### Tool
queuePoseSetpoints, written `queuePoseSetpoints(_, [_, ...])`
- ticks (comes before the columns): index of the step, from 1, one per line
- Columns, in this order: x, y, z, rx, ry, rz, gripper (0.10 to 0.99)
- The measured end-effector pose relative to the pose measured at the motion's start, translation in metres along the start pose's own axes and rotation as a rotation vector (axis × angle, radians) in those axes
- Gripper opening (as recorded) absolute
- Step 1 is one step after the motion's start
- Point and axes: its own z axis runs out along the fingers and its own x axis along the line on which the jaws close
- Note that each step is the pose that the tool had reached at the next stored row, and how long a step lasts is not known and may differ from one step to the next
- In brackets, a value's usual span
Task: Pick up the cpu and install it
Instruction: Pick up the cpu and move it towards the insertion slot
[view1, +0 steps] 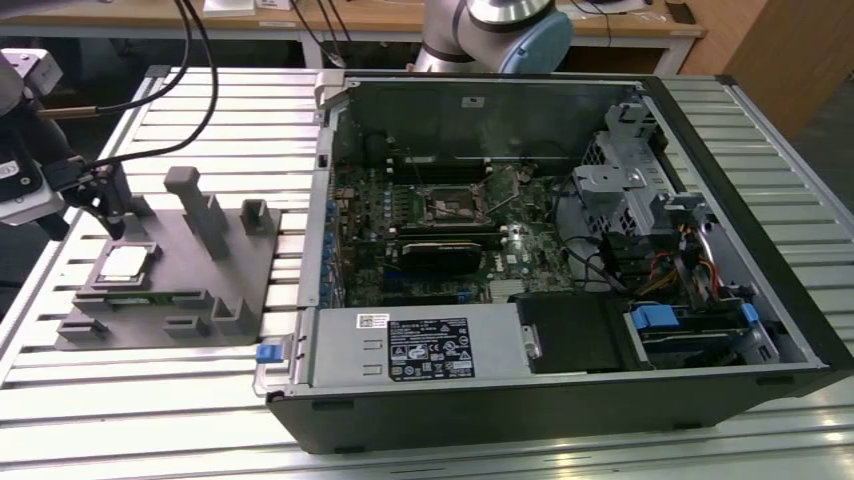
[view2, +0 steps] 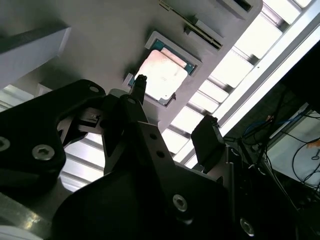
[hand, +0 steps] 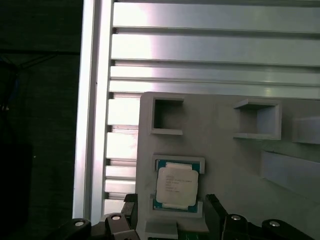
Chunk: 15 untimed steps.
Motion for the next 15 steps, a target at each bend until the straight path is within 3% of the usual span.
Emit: queuePoseSetpoints(15, [-0.0012,-0.0002,0.0039,0.000,-0.0001,0.000,0.647])
